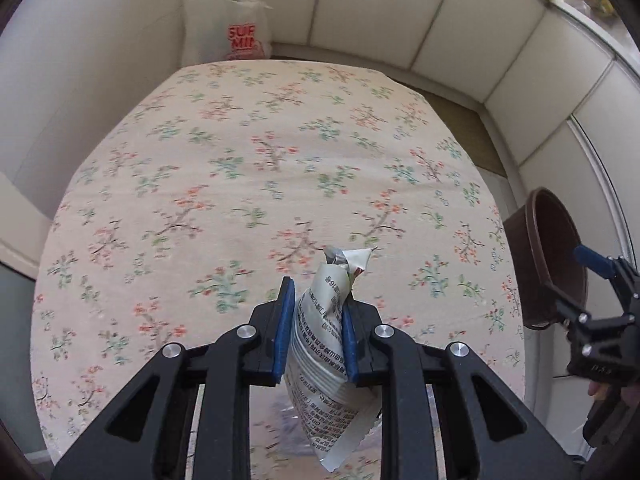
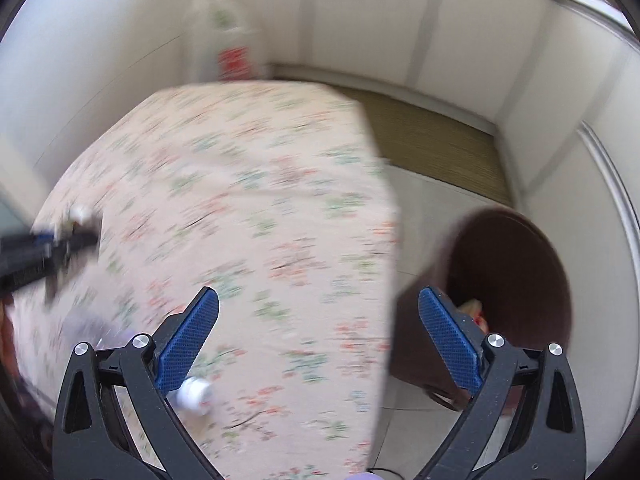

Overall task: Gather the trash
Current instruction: 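Grasp the clear plastic bottle with the right gripper while the left holds the wrapper, then carry the bottle over the bin and open the right gripper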

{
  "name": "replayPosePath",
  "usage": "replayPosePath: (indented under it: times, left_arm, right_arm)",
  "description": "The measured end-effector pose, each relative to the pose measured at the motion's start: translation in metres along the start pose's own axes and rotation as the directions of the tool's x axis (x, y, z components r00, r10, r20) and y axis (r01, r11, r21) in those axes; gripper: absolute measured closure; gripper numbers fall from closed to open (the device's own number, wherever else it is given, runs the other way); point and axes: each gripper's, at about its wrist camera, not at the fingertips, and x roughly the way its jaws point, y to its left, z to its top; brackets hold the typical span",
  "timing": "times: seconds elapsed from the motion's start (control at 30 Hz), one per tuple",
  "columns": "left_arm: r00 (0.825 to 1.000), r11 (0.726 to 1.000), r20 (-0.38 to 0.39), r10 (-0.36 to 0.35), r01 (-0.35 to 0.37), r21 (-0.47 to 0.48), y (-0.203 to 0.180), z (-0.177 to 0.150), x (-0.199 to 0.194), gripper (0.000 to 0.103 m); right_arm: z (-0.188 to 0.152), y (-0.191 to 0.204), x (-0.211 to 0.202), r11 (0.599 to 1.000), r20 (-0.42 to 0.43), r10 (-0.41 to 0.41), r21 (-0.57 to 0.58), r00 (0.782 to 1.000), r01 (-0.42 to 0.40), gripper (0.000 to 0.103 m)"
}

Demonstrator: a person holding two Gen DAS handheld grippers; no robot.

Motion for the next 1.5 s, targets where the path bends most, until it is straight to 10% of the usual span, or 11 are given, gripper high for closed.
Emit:
replayPosePath:
  times: [0.2, 0.53, 1.5]
  left_arm:
    - [0.997, 0.994, 0.012, 0.07, -0.069, -0.081, 0.07, -0.024, -0.033, 0.081]
    - [0.999, 0.984, 0.028, 0.028, -0.023, -0.178, 0.12, -0.047, -0.046, 0.081]
    - [0.999, 0.968, 0.02, -0.042, 0.046, -0.248, 0.147, -0.054, -0.038, 0.081]
  right_arm:
    - [-0.016, 0.116, 0.008, 0.887, -0.098, 0.171, -0.417, 0.98, -0.197, 0.007]
    - [-0.043, 0.2, 0.036, 0.721, -0.229, 0.091, -0.656, 0.969, -0.223, 0.007]
    - [-0.024, 0.225, 0.051, 0.713, -0.239, 0.146, -0.647, 0.96, -0.269, 0.048]
